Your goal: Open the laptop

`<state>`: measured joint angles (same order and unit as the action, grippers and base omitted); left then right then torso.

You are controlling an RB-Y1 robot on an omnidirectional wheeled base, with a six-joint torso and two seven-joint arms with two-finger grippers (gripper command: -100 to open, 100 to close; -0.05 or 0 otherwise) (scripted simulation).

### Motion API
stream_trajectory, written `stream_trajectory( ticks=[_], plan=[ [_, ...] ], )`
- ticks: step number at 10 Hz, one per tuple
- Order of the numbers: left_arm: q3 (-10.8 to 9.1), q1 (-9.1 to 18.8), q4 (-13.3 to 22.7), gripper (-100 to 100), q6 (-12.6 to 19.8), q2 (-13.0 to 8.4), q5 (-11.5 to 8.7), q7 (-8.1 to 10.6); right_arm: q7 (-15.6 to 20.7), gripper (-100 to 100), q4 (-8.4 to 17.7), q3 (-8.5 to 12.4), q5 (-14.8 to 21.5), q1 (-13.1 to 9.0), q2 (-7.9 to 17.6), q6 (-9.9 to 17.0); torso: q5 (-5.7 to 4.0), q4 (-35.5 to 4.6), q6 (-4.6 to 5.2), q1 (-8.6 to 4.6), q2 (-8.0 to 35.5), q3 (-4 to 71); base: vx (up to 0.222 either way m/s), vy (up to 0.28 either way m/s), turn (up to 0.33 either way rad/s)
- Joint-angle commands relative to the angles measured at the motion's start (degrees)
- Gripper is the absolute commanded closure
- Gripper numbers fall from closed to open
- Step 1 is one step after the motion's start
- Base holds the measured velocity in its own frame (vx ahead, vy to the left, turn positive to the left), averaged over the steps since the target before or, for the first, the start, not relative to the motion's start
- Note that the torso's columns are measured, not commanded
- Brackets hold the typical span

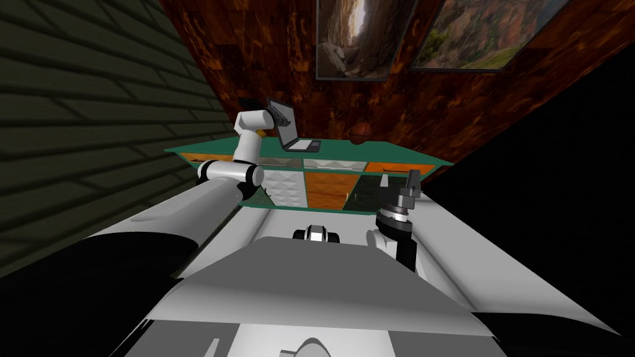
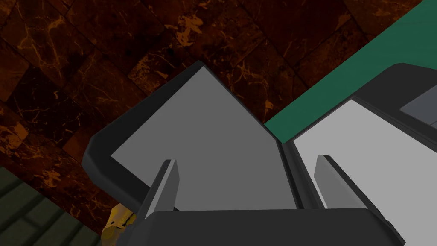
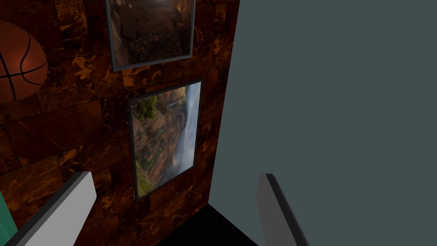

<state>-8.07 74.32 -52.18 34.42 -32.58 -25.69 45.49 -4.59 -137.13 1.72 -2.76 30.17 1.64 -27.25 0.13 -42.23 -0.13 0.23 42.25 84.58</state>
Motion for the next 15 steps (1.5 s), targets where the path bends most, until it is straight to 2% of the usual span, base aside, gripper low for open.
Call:
stream_trajectory(
  ticks=[1,5,9,10,11,15],
  plan=[
    [-0.84,1.75,2.81,-100,2.62,-1.16,-0.08,1.44,0.00,0,0.00,0.00,0.00,0.00,0.00,0.00,0.03,-0.01,-0.06,0.03,0.04,-0.03,-0.019,-0.031,0.028],
    [-2.18,4.84,7.46,-100,6.55,-3.32,-0.31,3.69,0.00,0,0.00,0.00,0.00,0.00,0.00,0.00,0.05,-0.02,-0.09,0.07,0.07,-0.06,-0.018,-0.029,0.016],
    [-2.04,5.46,7.74,-100,6.84,-3.43,-0.09,3.95,0.00,0,0.00,0.01,0.00,0.01,0.01,0.00,-0.13,0.01,0.12,-0.21,-0.23,0.14,0.032,-0.013,-0.003],
    [-2.03,5.52,7.74,100,6.91,-3.47,-0.08,3.97,0.00,0,0.00,0.01,0.00,0.01,0.00,0.00,-0.13,0.02,0.13,-0.24,-0.11,0.10,0.006,0.000,0.002],
    [-0.68,4.93,7.35,100,5.52,-2.93,1.19,1.81,0.00,0,0.00,0.01,0.00,0.01,0.00,0.00,-0.13,-0.07,0.13,-0.23,0.10,-0.05,-0.024,-0.022,-0.037],
    [2.01,3.76,6.57,100,2.74,-1.87,3.74,-2.52,0.00,0,0.00,0.00,0.00,-0.01,0.00,0.00,-0.15,-0.07,0.13,-0.27,0.08,-0.05,-0.047,-0.044,-0.034]
  ],
)
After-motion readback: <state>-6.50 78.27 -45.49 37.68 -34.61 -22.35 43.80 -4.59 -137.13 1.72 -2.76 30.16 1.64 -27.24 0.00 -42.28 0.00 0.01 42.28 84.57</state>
